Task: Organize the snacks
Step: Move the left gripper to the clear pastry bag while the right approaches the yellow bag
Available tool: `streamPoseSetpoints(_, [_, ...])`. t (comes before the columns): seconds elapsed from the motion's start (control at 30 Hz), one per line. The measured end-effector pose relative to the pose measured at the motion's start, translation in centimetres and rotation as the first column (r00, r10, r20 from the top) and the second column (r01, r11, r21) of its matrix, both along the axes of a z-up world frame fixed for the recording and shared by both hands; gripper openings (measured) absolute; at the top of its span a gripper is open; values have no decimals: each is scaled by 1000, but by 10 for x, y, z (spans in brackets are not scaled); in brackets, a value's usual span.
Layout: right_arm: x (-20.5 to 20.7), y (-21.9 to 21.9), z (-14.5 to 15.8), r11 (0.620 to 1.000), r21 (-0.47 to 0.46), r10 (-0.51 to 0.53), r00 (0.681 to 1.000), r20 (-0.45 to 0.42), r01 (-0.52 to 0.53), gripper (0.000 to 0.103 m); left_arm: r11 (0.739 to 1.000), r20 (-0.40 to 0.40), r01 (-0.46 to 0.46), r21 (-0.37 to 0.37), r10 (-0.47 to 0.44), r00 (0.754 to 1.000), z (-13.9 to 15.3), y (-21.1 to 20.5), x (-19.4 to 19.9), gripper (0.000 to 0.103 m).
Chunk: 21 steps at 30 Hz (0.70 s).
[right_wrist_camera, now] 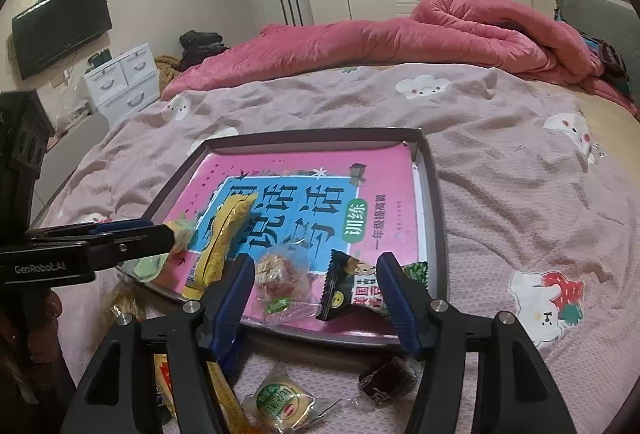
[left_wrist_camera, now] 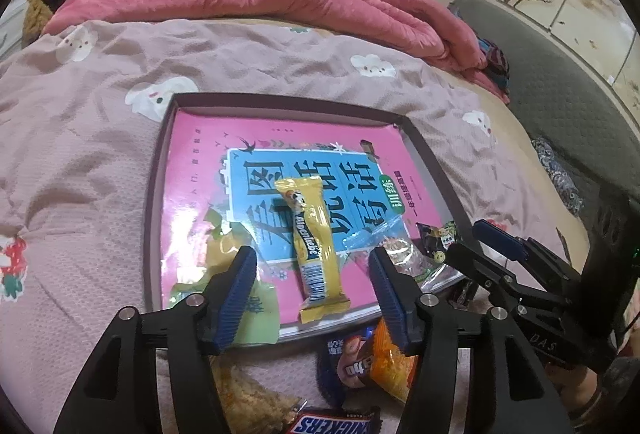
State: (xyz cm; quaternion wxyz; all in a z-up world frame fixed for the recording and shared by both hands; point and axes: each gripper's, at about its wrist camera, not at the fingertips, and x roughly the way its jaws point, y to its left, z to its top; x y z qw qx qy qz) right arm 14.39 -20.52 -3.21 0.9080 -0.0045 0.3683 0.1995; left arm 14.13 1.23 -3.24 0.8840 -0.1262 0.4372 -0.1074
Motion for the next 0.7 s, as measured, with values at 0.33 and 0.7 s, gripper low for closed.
streamPoseSetpoints(0.33, [0, -9, 5, 999, 28, -32, 999, 5, 32, 67, 1000, 18, -28, 8, 28, 999, 11, 10, -6, 69])
streamPoseSetpoints(0.7, [-4, -19, 13, 996, 54, -66, 997, 25, 65, 75, 999, 30, -36, 28, 35, 999, 19, 15, -13, 75])
